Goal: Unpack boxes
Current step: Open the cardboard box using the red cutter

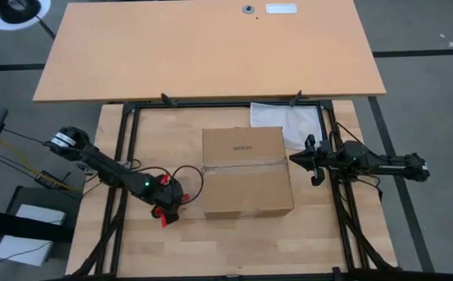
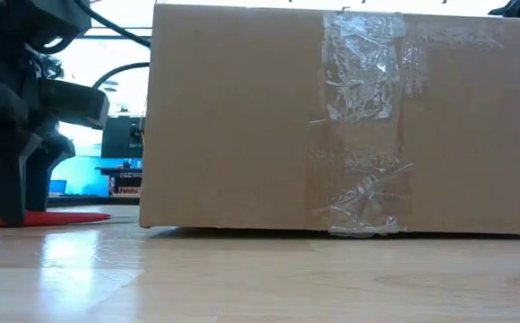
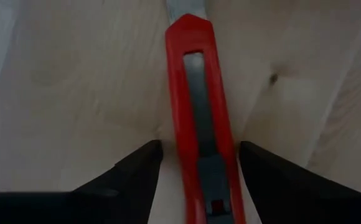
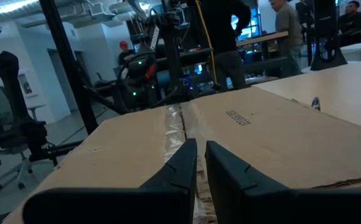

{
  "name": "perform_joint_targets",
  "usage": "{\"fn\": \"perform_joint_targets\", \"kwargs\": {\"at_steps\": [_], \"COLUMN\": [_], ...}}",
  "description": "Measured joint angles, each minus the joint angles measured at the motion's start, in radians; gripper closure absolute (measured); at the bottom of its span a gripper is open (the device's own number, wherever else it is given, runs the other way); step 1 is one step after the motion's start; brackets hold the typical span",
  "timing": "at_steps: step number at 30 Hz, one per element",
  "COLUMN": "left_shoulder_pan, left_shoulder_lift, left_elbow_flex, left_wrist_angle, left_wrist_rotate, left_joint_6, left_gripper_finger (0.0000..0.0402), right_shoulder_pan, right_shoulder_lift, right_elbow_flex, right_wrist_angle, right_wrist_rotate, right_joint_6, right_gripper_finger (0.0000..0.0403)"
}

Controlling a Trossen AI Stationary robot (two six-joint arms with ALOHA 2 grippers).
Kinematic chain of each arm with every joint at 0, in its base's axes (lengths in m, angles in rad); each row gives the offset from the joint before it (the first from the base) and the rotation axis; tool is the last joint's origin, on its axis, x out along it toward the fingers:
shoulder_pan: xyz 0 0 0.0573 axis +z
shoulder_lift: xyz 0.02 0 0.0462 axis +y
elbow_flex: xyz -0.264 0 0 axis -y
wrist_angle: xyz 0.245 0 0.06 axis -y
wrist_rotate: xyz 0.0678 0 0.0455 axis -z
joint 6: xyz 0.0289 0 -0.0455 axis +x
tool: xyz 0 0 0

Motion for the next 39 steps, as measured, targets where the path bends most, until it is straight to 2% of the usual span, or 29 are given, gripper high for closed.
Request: {"fn": "perform_joint_targets", "kwargs": {"at_steps": [5, 14, 29, 39], "left_shoulder_pan": [0.000, 0.001, 0.001, -0.077], "left_shoulder_lift": [-0.002, -0.001, 0.004, -0.010], "left_elbow_flex": [-0.020, -0.020, 0.158, 0.387], "left_wrist_angle": [0.020, 0.012, -0.238, -0.581], "left_wrist_rotate": [-0.004, -0.006, 0.037, 0.041], "left_joint_6": [-0.001, -0.006, 0.000, -0.001], "left_gripper_finger": [0.0186, 0.0270, 0.0269, 0.0269], "right_shoulder_pan": [0.000, 0.000, 0.000, 0.000], "right_shoulder_lift": [0.000, 0.000, 0.000, 0.000], "right_elbow_flex": [0.000, 0.000, 0.000, 0.000], "right_wrist_angle": [0.000, 0.000, 0.000, 0.000], "right_wrist_rotate": [0.000, 0.000, 0.000, 0.000], "right_joint_6": [0.000, 0.000, 0.000, 0.000], "right_gripper_finger": [0.0362, 0.0362, 0.0362, 0.0362]}}
